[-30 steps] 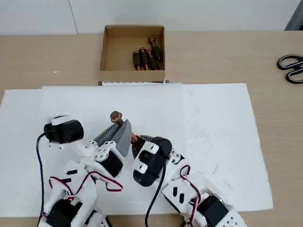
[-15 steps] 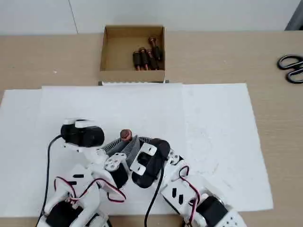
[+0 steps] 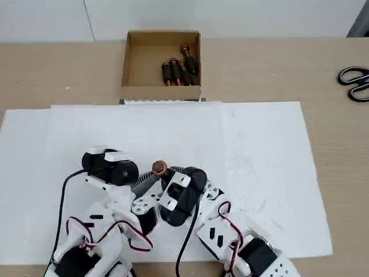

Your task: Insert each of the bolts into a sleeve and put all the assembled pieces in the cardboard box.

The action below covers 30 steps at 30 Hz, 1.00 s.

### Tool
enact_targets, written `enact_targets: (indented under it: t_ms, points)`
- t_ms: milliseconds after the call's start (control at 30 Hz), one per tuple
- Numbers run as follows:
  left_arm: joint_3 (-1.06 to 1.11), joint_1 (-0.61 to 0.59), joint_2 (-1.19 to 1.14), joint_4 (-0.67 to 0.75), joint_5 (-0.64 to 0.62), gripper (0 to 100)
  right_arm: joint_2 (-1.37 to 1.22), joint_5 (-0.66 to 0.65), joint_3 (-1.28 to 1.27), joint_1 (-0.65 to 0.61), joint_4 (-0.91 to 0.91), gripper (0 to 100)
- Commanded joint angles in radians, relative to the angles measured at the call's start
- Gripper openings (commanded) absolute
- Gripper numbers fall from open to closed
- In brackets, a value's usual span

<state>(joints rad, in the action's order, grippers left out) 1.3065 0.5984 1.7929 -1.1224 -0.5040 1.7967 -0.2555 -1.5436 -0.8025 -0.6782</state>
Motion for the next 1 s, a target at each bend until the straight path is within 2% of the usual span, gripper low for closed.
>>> enact_targets:
  t_ms: [0,200,433,600,667,800,967]
  points:
    - [-0.028,0.0,-0.017,-0.021,0.006,24,0.008,-0.009,0.054,0.008,0.03,0.2]
    - [-0.104,-0.032,-0.017,-0.095,0.015,24,0.008,-0.009,0.051,0.008,0.028,0.2]
    - [-0.176,-0.153,-0.017,-0.173,0.144,24,0.008,-0.009,0.031,0.008,0.031,0.2]
    - [-0.257,-0.184,-0.017,-0.181,0.164,24,0.008,-0.009,0.029,0.008,0.031,0.2]
    - [-0.274,-0.187,-0.017,-0.18,0.164,19,0.008,-0.009,0.029,0.008,0.028,0.2]
    - [-0.286,-0.187,-0.011,-0.157,0.164,0,0.008,-0.009,0.029,0.038,0.027,0.2]
    - [-0.259,-0.198,-0.011,-0.147,0.201,1,0.007,-0.005,0.031,0.153,0.027,0.2]
